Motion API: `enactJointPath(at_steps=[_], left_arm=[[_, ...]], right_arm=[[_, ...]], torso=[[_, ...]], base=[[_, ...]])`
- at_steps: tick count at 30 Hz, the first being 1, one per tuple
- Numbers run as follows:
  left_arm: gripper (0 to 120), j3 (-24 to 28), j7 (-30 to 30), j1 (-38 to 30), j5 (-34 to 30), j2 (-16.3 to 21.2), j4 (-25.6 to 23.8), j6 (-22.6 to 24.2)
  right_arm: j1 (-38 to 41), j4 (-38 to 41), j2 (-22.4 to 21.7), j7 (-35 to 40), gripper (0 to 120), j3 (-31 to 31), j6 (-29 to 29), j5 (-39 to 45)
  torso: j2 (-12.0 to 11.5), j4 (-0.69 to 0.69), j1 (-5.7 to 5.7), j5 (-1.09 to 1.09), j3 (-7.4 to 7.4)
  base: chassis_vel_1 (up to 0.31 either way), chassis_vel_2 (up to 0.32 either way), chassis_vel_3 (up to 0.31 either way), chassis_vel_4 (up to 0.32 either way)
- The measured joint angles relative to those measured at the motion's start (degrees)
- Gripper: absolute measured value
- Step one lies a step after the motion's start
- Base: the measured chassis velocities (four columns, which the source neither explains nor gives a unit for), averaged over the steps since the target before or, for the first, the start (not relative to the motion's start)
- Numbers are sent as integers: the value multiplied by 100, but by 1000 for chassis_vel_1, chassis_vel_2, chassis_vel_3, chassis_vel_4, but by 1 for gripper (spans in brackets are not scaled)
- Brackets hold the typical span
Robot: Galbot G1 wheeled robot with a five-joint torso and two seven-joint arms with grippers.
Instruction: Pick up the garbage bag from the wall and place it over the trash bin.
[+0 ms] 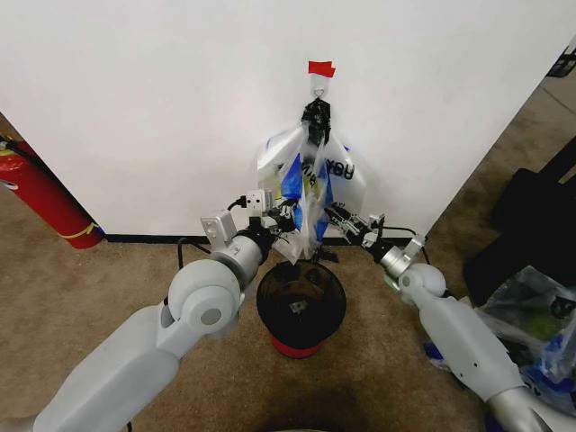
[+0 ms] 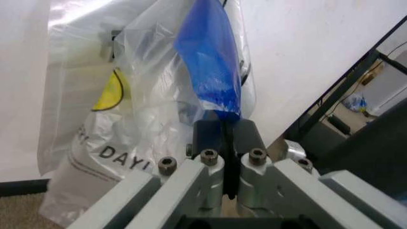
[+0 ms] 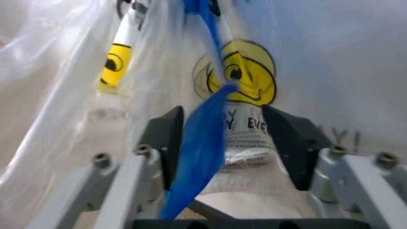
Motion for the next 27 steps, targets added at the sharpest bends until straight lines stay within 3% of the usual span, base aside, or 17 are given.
enactJointPath(at_steps=[7,21,24,27], left_arm=[[0,-1,7,-8,2,6,0,-4],[0,-68,7,58,-2,29,-43,-9],[0,-66,5,59,-2,37,-57,-9],[0,-82,8,64,-13,64,-118,-8]], right_arm=[[213,-201,130,15,65,-204,-44,12],[425,-458,350,27,10,-426,-87,37],[402,-426,383,80,1,-390,-87,42],[328,-296,438,226,0,-314,-85,70]], torso=[[0,1,0,0,0],[-1,0,0,0,0],[-1,0,0,0,0],[-1,0,0,1,0]], base=[[0,0,0,0],[0,0,0,0],[0,0,0,0],[0,0,0,0]])
